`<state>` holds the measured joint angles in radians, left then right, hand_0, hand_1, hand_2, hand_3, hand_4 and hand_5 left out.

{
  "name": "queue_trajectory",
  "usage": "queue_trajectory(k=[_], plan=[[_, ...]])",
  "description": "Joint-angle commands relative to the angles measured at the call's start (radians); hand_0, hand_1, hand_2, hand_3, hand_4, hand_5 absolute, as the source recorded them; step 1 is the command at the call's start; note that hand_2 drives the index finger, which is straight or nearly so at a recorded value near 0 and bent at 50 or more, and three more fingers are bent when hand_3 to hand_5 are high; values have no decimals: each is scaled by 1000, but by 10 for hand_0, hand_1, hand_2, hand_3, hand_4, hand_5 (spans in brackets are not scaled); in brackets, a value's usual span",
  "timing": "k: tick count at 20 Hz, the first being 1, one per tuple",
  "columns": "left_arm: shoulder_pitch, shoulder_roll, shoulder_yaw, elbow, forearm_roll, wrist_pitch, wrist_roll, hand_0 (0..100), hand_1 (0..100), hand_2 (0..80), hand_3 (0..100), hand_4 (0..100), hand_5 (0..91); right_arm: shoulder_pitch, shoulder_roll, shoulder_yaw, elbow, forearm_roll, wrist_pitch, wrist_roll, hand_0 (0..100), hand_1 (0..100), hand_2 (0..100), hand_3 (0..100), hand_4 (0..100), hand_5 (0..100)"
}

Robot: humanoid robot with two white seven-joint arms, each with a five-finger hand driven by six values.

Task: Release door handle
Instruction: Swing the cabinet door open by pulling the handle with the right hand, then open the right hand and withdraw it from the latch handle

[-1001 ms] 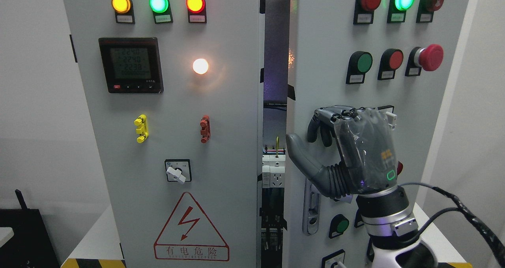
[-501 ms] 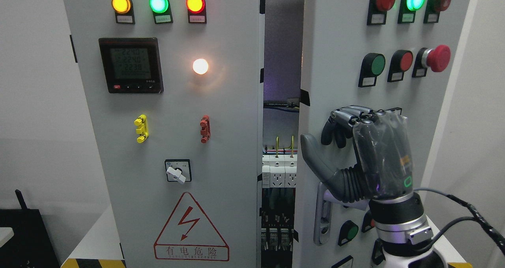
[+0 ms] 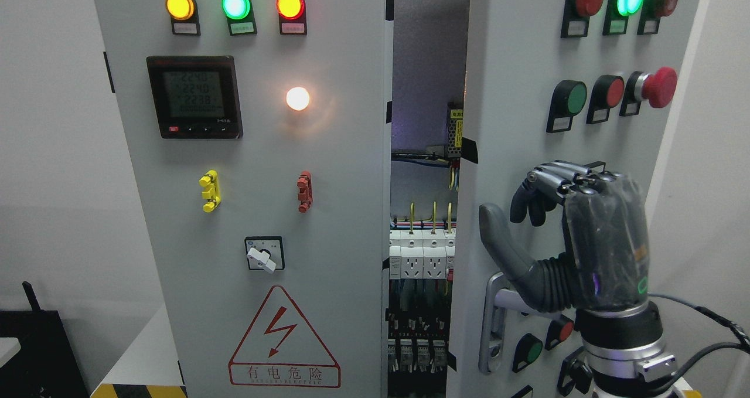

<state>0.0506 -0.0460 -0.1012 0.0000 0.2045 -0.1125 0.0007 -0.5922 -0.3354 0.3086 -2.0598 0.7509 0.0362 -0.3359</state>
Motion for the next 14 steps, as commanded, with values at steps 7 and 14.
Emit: queue_trajectory(k=[7,14], plan=[[0,0,0,-31,0,1,1,120,389,0,0,0,0,115,64,-250,-25,4,-79,0,500,187,815,1000,1000,996],[0,0,0,-31,1,1,1,120,389,0,0,0,0,155,65,-388,-22,1,-81,-11,502,185,813,1000,1000,996]])
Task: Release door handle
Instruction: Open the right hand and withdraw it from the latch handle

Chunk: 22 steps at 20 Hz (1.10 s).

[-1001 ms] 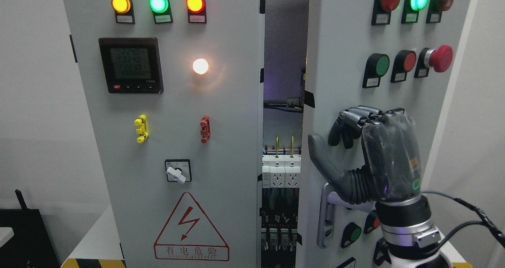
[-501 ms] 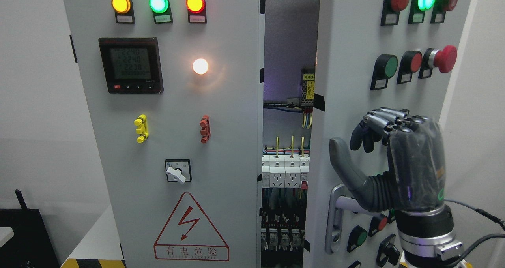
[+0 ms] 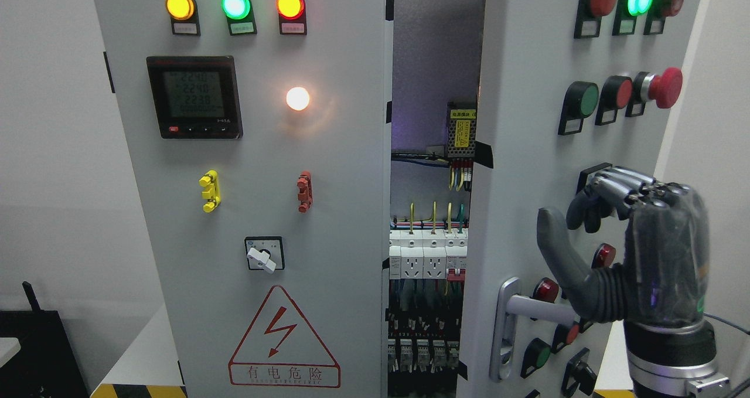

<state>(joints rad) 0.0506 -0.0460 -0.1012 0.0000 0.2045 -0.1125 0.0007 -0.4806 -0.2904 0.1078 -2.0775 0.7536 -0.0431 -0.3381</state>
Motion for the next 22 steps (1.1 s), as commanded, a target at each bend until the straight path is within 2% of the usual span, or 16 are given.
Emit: queue_trajectory(k=[1,4,11,14,16,18,21,22], plan=[[0,0,0,-31,0,0,1,120,389,0,0,0,0,53,19,-204,-1,-2,0,-18,502,185,812,1000,1000,996],[0,0,0,-31,-1,0,1,120,389,0,0,0,0,63,19,-264,29,-5,5,-44,504,179,810,1000,1000,996],[0,0,0,-31,-1,0,1,120,389,0,0,0,0,194,20,-502,190,-51,2,-68,507,170,776,1000,1000,994],[0,0,0,-31,1,0,1,120,389,0,0,0,0,285,20,-539,282,-114,2,-102,511,167,743,1000,1000,987],[0,0,0,-31,1,0,1,120,389,0,0,0,0,330,20,-556,356,-137,2,-119,513,165,719,1000,954,982],[0,0,0,-31,-1,0,1,120,389,0,0,0,0,379,33,-571,424,-184,2,-114,515,162,692,1000,944,970],[0,0,0,-31,0,0,1,120,389,0,0,0,0,457,31,-570,555,-229,0,-110,518,162,635,1000,900,935],[0,0,0,-31,1,0,1,120,389,0,0,0,0,473,33,-570,610,-247,-1,-105,524,160,581,1000,876,908]])
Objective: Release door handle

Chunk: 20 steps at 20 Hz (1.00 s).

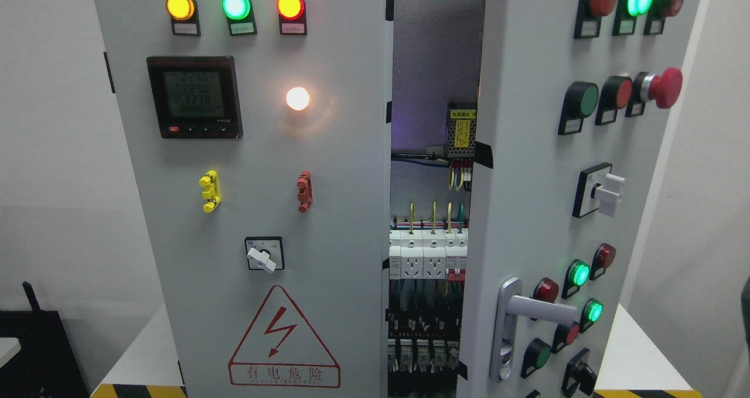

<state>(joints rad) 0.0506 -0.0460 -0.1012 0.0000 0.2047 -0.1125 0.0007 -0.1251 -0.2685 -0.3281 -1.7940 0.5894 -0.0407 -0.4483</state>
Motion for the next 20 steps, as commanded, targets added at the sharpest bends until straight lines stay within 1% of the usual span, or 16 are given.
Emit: queue_trajectory(k=[1,2,3,4,5,6,7,8,9,10,13,15,16,17,19,20], plan=[[0,0,0,-31,-1,0,1,120,389,0,0,0,0,139,9,-134,373,-103,-7,6,534,157,550,976,855,891],[0,0,0,-31,1,0,1,120,389,0,0,0,0,160,6,-129,418,-124,-14,8,543,153,533,951,827,871],[0,0,0,-31,-1,0,1,120,389,0,0,0,0,183,6,-128,461,-141,-30,10,554,145,506,912,776,827],[0,0,0,-31,-1,0,1,120,389,0,0,0,0,202,5,-124,502,-154,-41,23,564,133,484,866,735,766],[0,0,0,-31,-1,0,1,120,389,0,0,0,0,214,8,-124,545,-164,-45,48,568,128,471,840,710,727],[0,0,0,-31,-1,0,1,120,389,0,0,0,0,225,12,-126,582,-166,-45,72,561,127,436,773,643,621],[0,0,0,-31,-1,0,1,120,389,0,0,0,0,237,17,-129,617,-168,-44,95,553,126,409,704,596,542],[0,0,0,-31,-1,0,1,120,389,0,0,0,0,252,22,-129,661,-168,-44,115,550,124,389,664,567,501],[0,0,0,-31,1,0,1,120,389,0,0,0,0,260,26,-131,706,-168,-44,125,540,124,347,582,516,404],[0,0,0,-31,-1,0,1,120,389,0,0,0,0,265,32,-132,753,-168,-45,131,531,125,320,534,474,360],[0,0,0,-31,-1,0,1,120,389,0,0,0,0,289,43,-134,882,-168,-64,143,520,115,267,443,388,270],[0,0,0,-31,-1,0,1,120,389,0,0,0,0,308,51,-134,967,-168,-93,145,506,121,249,416,365,245],[0,0,0,-31,1,0,1,120,389,0,0,0,0,309,55,-135,1013,-171,-99,152,501,124,241,399,346,223],[0,0,0,-31,-1,0,1,120,389,0,0,0,0,311,61,-132,1057,-192,-99,169,498,128,235,391,334,209],[0,0,0,-31,1,0,1,120,389,0,0,0,0,324,71,-126,1128,-259,-99,238,485,142,216,354,299,112],[0,0,0,-31,-1,0,1,120,389,0,0,0,0,335,83,-124,1154,-282,-96,272,481,146,208,342,286,77]])
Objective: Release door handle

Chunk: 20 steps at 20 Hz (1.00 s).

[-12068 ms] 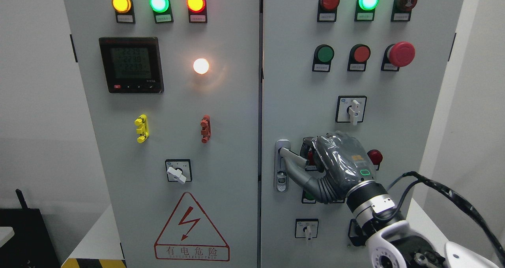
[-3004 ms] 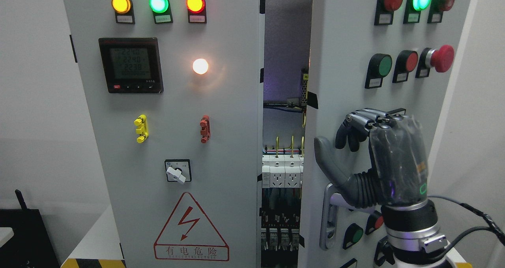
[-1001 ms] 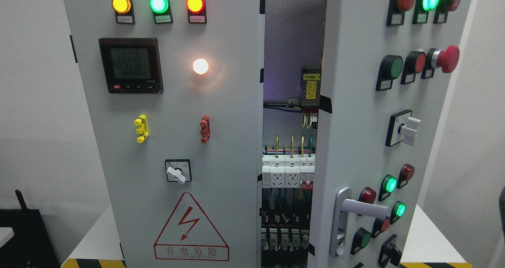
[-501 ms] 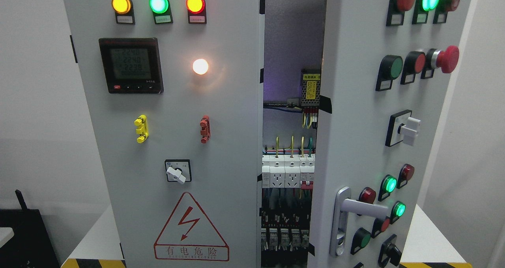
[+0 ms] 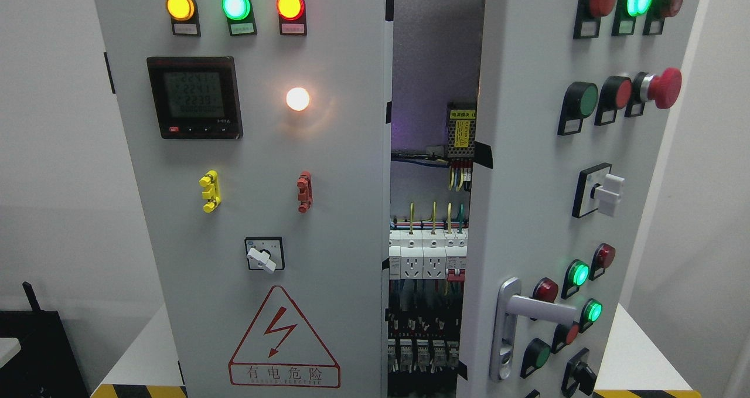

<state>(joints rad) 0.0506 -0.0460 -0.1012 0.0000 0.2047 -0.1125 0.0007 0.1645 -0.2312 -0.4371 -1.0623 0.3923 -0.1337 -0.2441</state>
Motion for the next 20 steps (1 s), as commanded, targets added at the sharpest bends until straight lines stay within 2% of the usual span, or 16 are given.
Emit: queue_trajectory(k=[1,2,5,11,15,16,18,20], plan=[[0,0,0,-31,-1,0,1,120,389,0,0,0,0,58,59,-12,447,-93,-1,90,473,154,188,308,251,38],[0,0,0,-31,1,0,1,120,389,0,0,0,0,73,67,-9,468,-93,-1,104,468,157,166,285,221,0],[0,0,0,-31,-1,0,1,120,389,0,0,0,0,78,93,-5,548,-92,-1,108,452,169,141,254,185,0],[0,0,0,-31,1,0,1,120,389,0,0,0,0,73,118,127,780,-95,-3,105,430,186,93,184,120,0],[0,0,0,-31,1,0,1,120,389,0,0,0,0,72,170,159,843,-92,14,112,410,195,52,145,78,0],[0,0,0,-31,-1,0,1,120,389,0,0,0,0,69,182,164,861,-92,26,120,401,200,44,131,69,0],[0,0,0,-31,1,0,1,120,389,0,0,0,0,55,208,208,889,-92,78,161,390,209,29,99,53,0],[0,0,0,-31,1,0,1,120,389,0,0,0,0,52,214,235,912,-93,120,199,387,210,0,59,23,0]])
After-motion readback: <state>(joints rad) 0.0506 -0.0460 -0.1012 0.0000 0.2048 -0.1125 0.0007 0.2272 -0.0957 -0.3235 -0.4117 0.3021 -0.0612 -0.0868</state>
